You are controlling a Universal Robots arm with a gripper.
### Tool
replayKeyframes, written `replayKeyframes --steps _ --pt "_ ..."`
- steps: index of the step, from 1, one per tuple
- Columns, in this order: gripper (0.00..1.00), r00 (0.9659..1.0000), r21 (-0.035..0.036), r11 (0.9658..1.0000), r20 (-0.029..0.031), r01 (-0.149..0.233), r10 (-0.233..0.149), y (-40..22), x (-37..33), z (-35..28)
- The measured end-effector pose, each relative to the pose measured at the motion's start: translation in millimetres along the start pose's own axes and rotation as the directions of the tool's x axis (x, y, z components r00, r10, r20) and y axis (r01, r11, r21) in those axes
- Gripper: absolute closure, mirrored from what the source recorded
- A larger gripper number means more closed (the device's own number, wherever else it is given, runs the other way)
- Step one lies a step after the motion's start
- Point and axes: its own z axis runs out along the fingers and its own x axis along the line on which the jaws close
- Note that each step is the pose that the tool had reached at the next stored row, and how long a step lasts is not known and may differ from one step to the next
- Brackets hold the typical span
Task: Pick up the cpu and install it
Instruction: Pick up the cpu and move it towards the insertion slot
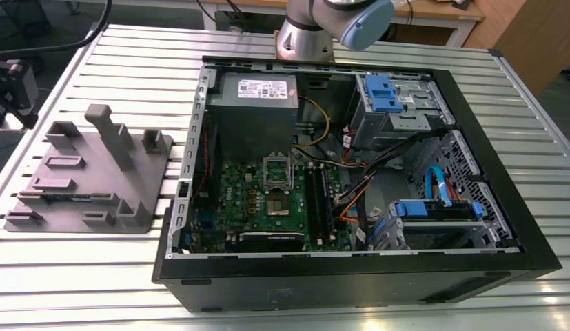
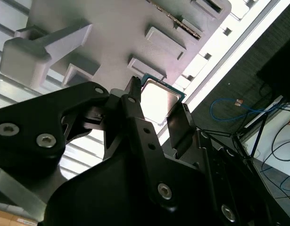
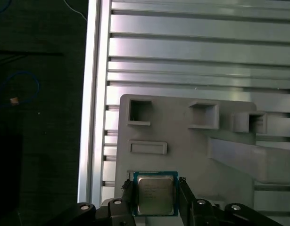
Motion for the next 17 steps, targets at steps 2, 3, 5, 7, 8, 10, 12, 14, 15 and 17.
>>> replayKeyframes --steps 2,3,5,7,8,10,12,14,15,17 --pt "0.53 1.0000 0.0001 1.0000 -0.0001 0.000 0.000 0.4 -0.1 -6.3" --pt "0.53 1.0000 0.0001 1.0000 0.0000 0.000 0.000 0.6 -0.2 -9.3" --pt "0.53 1.0000 0.0001 1.0000 -0.0001 0.000 0.000 1.0 -0.4 -15.5" --pt "0.53 1.0000 0.0000 1.0000 0.0000 0.000 0.000 1.4 -0.6 -21.8" --pt "0.53 1.0000 0.0000 1.0000 0.0000 0.000 0.000 1.5 -0.7 -24.4" --pt "0.53 1.0000 0.0000 1.0000 -0.0001 0.000 0.000 1.9 -0.8 -29.4" --pt "0.53 1.0000 0.0000 1.0000 -0.0001 0.000 0.000 2.2 -1.0 -34.4" --pt "0.53 1.0000 0.0000 1.0000 0.0000 0.000 0.000 2.3 -1.0 -37.2" --pt "0.53 1.0000 -0.0001 1.0000 0.0002 0.000 0.000 2.3 -1.0 -37.4" --pt "0.53 1.0000 -0.0001 1.0000 0.0002 0.000 0.000 2.4 -1.0 -37.5"
